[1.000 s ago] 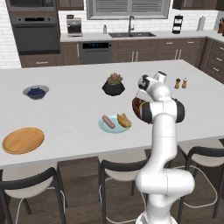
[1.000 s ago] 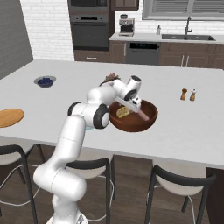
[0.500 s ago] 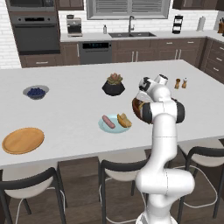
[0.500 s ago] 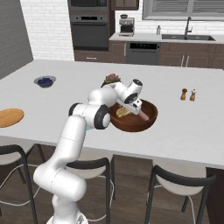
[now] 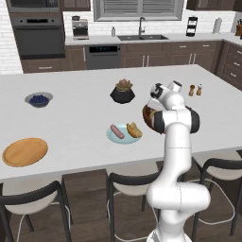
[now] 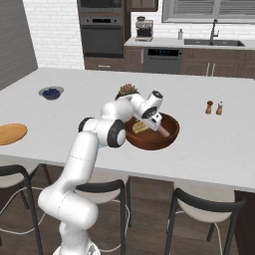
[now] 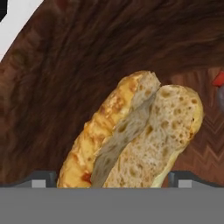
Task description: Place one bun and one sausage from the bowl on each plate.
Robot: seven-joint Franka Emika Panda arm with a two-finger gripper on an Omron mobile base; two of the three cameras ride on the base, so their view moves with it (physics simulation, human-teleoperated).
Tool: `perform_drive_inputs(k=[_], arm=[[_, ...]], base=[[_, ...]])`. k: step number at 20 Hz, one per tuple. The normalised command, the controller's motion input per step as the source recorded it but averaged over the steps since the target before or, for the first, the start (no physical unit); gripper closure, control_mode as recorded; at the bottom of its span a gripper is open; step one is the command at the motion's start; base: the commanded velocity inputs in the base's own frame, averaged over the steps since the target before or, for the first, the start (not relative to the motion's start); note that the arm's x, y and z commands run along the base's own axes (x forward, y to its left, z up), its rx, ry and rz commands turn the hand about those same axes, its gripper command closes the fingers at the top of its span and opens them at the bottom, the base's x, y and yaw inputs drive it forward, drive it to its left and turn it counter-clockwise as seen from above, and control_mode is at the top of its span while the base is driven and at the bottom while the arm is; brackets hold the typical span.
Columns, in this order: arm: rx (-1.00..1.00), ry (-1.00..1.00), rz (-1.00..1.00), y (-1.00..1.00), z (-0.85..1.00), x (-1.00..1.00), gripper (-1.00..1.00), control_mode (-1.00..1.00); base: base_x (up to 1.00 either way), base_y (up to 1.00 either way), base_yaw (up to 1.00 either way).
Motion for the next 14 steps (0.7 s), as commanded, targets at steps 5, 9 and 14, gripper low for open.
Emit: perform_drive_inputs(k=[5, 9, 14], arm=[[0.15, -0.13, 0.0, 0.0, -0.34, 0.05, -1.0, -1.0], [0.14, -0.12, 0.0, 0.0, -0.27, 0.07, -1.0, -1.0], [0.01, -0.03, 0.0, 0.02, -0.11, 0.0, -1.0, -1.0]], base=[[0.0, 0.0, 0.0], [0.0, 0.0, 0.0], [0.0, 0.0, 0.0]])
